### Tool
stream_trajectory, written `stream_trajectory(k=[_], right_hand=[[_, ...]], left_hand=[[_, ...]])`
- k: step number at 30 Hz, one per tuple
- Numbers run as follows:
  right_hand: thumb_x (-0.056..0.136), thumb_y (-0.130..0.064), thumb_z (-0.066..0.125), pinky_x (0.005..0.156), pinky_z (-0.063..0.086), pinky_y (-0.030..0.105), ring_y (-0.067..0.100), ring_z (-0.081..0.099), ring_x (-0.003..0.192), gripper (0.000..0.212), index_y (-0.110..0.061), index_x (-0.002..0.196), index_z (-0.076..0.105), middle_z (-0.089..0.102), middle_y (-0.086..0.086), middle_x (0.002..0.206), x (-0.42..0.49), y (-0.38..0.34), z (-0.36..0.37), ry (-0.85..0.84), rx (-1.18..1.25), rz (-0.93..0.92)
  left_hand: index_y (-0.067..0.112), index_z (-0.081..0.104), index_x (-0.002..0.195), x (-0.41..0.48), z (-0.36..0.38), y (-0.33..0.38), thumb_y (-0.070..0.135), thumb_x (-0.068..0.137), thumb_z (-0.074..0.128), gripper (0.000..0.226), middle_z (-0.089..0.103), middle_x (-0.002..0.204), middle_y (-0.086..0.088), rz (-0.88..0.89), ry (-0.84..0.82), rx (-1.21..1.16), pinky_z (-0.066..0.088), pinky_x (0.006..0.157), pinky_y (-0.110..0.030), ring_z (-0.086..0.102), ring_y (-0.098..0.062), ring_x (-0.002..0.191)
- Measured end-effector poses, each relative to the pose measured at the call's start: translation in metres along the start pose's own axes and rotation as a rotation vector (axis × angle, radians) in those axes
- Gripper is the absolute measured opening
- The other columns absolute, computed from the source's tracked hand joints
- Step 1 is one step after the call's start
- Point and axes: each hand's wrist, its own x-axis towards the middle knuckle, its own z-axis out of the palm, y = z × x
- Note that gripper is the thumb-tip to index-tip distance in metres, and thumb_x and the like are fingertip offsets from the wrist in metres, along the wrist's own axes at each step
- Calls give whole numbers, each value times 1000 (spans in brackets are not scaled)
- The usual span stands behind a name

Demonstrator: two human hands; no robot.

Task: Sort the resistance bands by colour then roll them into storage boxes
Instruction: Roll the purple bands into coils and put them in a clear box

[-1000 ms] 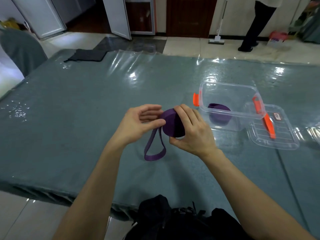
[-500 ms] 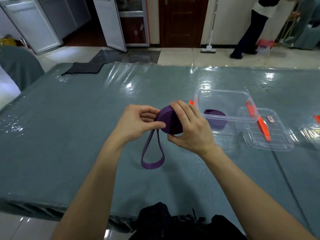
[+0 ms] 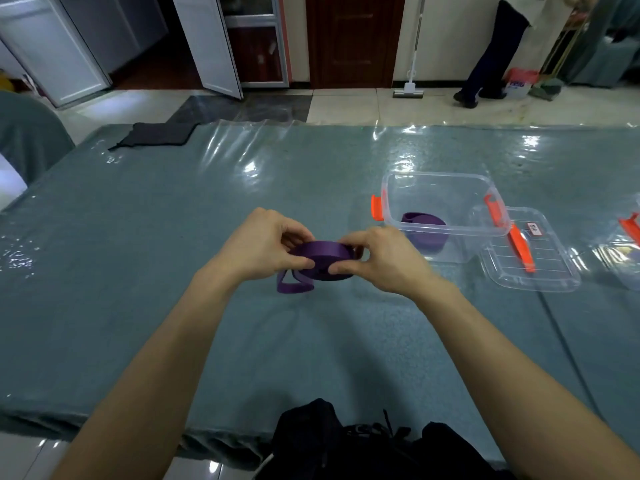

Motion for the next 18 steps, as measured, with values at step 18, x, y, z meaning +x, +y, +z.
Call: stream_trajectory(k=[18], right_hand=[[77, -30, 97, 60, 62, 36, 27, 76, 58, 28, -22, 98, 81, 76, -6, 70, -8, -20, -17, 19, 549, 204]], left_hand=[[27, 85, 105, -5, -17, -1, 34, 75, 99, 33, 83, 92, 11, 4, -43, -11, 61, 96, -32, 78, -5, 93]])
